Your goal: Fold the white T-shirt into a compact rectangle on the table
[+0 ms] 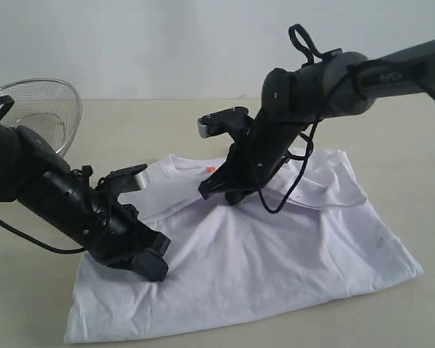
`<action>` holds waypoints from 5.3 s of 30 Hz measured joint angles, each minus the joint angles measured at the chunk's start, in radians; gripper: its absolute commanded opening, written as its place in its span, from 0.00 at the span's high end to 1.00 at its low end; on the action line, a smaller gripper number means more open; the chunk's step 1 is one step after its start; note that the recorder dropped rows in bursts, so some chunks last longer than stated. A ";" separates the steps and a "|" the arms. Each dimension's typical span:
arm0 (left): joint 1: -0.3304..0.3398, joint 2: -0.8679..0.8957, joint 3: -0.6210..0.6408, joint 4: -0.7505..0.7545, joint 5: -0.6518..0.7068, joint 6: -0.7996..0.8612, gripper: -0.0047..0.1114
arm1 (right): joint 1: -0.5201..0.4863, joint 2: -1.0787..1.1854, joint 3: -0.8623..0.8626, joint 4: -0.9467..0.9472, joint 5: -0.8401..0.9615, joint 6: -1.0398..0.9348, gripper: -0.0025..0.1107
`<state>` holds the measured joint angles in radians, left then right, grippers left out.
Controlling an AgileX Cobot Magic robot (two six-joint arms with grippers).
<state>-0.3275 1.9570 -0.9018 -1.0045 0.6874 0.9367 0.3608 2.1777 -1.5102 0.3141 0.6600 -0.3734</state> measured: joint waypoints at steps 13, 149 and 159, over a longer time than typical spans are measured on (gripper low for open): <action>0.000 0.000 0.000 0.000 0.000 0.000 0.92 | -0.032 0.000 -0.032 -0.110 -0.206 0.064 0.98; 0.000 -0.021 0.006 0.038 -0.002 0.000 0.92 | -0.471 -0.225 0.346 0.509 -0.253 -0.920 0.72; 0.000 -0.021 0.006 0.038 -0.002 0.000 0.92 | -0.471 -0.223 0.346 0.521 -0.193 -0.925 0.43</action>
<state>-0.3275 1.9357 -0.8961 -0.9665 0.6858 0.9367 -0.1103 1.9543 -1.1638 0.8354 0.4670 -1.2985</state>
